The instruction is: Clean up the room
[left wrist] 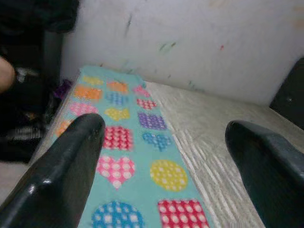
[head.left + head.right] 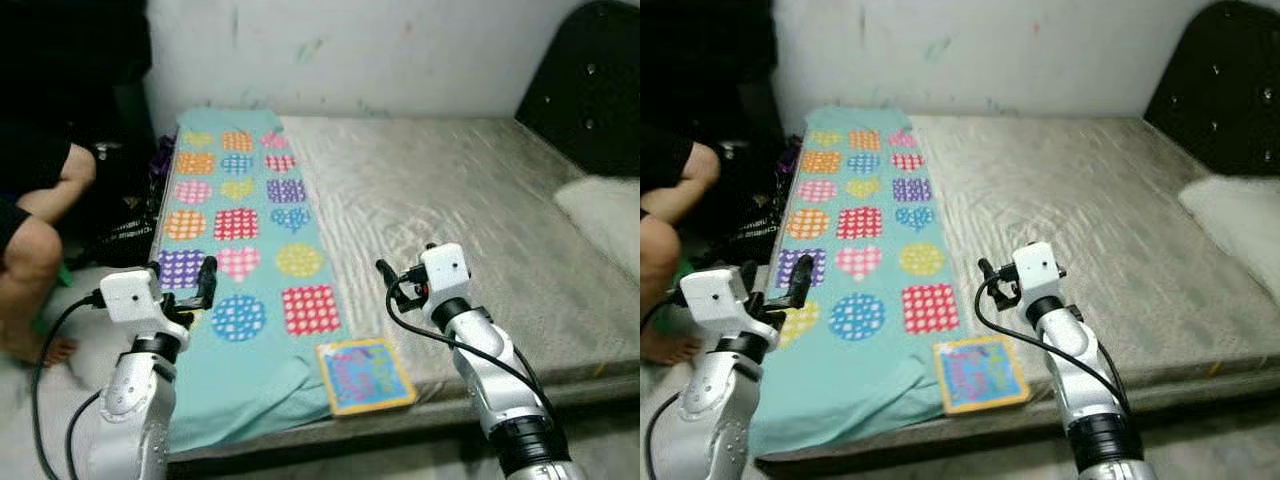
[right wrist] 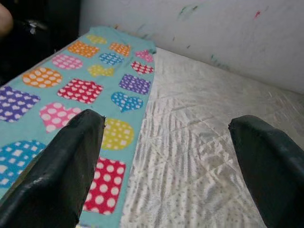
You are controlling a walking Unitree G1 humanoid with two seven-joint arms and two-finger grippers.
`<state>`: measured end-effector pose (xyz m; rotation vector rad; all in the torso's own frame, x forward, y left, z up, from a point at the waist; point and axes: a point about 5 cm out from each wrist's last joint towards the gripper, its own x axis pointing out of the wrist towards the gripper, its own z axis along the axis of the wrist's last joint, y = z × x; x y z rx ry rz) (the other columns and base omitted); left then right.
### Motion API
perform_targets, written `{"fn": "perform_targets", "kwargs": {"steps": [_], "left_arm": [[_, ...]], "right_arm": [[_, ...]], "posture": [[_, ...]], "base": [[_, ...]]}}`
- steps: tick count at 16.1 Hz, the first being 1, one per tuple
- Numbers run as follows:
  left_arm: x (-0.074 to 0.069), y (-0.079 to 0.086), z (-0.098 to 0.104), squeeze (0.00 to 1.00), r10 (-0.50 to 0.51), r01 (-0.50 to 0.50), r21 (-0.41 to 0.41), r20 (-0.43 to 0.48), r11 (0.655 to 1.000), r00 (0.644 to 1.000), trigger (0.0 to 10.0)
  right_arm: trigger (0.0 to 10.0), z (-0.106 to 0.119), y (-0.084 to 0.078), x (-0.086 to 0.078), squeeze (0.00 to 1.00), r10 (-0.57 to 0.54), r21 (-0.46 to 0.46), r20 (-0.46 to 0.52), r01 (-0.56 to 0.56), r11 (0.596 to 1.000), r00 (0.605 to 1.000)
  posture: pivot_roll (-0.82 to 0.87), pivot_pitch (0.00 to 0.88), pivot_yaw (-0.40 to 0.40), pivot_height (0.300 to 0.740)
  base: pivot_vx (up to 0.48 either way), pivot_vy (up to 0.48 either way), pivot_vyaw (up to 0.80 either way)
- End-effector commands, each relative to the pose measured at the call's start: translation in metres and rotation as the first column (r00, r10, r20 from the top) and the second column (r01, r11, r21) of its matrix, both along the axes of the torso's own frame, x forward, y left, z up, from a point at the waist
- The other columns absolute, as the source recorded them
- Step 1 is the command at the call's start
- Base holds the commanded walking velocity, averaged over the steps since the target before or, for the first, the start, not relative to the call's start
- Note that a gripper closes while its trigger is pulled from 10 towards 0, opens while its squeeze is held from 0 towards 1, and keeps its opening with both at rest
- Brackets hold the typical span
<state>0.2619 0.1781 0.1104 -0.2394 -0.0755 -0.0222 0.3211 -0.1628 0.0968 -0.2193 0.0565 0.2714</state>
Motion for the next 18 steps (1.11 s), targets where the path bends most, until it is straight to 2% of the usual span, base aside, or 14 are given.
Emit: {"fn": "perform_targets", "kwargs": {"steps": [1, 3, 9, 12, 18], "left_arm": [[0.001, -0.003, 0.000, 0.00, -0.014, 0.014, 0.015, -0.003, 1.000, 1.000, 10.0], [0.001, -0.003, 0.001, 0.00, -0.017, 0.017, 0.019, -0.002, 1.000, 1.000, 10.0], [0.001, -0.003, 0.000, 0.00, -0.008, 0.008, 0.023, -0.010, 1.000, 1.000, 10.0], [0.002, -0.002, -0.001, 0.00, -0.004, 0.005, 0.024, -0.015, 1.000, 1.000, 10.0], [0.005, -0.003, 0.000, 0.00, -0.002, 0.002, 0.021, -0.012, 1.000, 1.000, 10.0]], "right_arm": [[10.0, 0.001, -0.002, 0.000, 0.00, -0.003, 0.000, 0.003, 0.003, 1.000, 1.000], [10.0, 0.001, -0.002, 0.000, 0.00, -0.002, 0.001, 0.005, 0.002, 1.000, 1.000], [10.0, -0.001, 0.000, 0.000, 0.00, -0.001, -0.022, -0.004, 0.001, 1.000, 1.000], [10.0, -0.002, 0.005, 0.001, 0.00, -0.010, 0.013, -0.022, 0.010, 1.000, 1.000], [10.0, 0.003, 0.008, 0.004, 0.00, -0.036, 0.009, 0.024, 0.036, 0.999, 0.999]], "posture": [[-0.05, 0.000, -0.055, 0.740], [-0.05, 0.000, -0.052, 0.740], [-0.05, 0.000, -0.051, 0.740], [-0.05, 0.000, -0.045, 0.740], [-0.05, 0.000, -0.042, 0.740]], "base": [[0.000, 0.480, 0.00], [0.000, 0.427, 0.00], [0.000, 0.000, 0.00], [0.000, 0.000, 0.00], [0.000, 0.000, 0.00]]}}
